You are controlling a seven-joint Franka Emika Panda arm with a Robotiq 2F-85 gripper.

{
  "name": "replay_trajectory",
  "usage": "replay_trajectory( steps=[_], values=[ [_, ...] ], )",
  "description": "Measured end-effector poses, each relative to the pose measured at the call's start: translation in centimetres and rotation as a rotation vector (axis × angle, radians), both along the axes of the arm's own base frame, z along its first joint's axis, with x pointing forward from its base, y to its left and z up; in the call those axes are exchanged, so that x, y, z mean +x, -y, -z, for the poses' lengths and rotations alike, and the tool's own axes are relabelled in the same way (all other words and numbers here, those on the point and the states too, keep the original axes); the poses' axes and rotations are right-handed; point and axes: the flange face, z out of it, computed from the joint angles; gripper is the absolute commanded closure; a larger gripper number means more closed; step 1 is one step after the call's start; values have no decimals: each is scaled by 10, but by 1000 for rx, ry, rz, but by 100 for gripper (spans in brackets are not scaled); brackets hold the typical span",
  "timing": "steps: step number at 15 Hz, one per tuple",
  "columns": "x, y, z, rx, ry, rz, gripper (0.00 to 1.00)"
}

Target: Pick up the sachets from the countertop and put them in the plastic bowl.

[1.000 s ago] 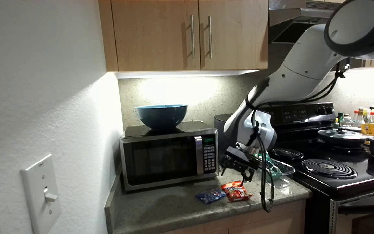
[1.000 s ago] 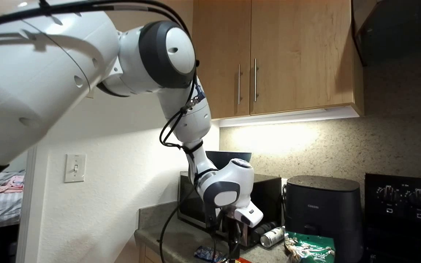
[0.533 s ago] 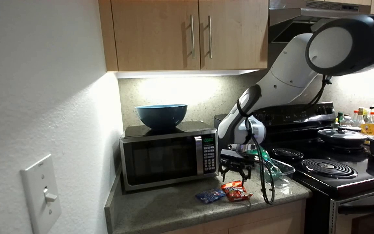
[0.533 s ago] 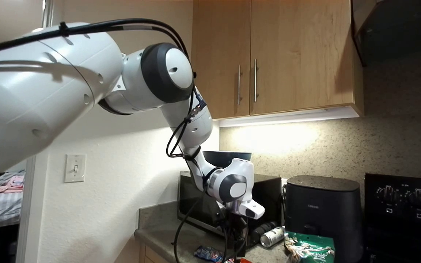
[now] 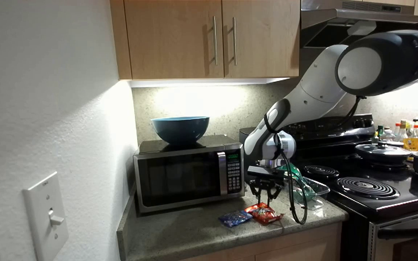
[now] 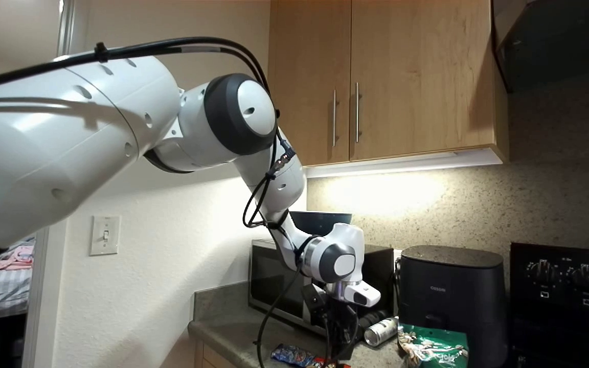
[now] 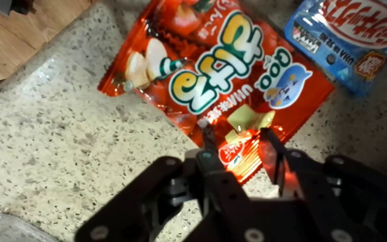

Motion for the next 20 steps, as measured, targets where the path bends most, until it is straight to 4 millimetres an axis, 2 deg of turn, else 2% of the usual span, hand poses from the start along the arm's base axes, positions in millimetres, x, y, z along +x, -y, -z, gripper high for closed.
replay_trajectory(
  steps=[1,2,3,5,6,7,8,13,16,18,19,20],
  values=[
    [1,1,1,1,-1,1,97],
    [1,2,1,1,-3,2,56],
    [2,3,1,1,-4,6,60],
    [2,5,1,-1,-5,30,53],
    [2,5,-1,-3,-3,42,74],
    [3,5,-4,-3,0,54,66],
    [4,5,-7,-3,4,64,35],
    [4,1,-6,3,4,59,2],
    [2,-6,3,21,-28,47,0],
    [-3,-10,11,32,-69,37,25],
    [-5,-11,16,38,-88,34,27],
    [-7,-12,20,43,-103,33,35]
  ],
)
